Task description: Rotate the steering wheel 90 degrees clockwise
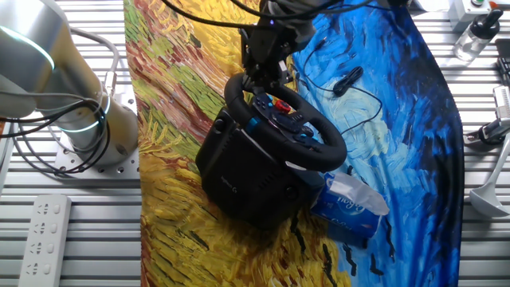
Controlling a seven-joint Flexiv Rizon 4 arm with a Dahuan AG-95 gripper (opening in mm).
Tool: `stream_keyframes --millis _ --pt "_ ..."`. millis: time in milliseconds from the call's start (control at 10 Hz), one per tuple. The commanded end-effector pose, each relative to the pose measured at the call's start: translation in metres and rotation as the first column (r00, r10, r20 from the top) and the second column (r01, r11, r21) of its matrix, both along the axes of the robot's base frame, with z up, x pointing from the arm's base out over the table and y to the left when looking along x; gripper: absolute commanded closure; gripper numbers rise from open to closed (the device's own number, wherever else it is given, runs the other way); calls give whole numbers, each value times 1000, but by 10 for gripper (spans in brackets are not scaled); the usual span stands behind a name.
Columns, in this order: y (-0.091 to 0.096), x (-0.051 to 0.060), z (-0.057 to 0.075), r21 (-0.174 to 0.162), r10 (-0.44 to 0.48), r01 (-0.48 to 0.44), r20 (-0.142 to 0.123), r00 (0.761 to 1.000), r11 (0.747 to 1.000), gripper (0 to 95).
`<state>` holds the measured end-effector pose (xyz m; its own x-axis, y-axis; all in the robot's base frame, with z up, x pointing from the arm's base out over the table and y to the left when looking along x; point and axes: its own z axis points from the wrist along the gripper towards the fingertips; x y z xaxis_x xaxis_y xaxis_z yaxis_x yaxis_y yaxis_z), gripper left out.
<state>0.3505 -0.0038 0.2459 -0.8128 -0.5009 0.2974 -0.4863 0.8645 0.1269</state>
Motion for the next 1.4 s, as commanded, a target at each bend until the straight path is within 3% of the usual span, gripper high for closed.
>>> stream_keyframes --millis 100,400,600,1000,1300,1400 --pt "-2 -1 0 -2 -1 1 5 1000 1000 950" --pt "-6 -1 8 -15 -1 2 3 1000 1000 950" --pt "-6 -1 8 -37 0 0 -1 1000 999 950" --pt "-6 -1 8 -43 -9 9 7 1000 999 950" --pt "-6 -1 8 -64 -34 37 45 998 997 950" --pt "-6 -1 8 -59 -72 77 74 995 995 950"
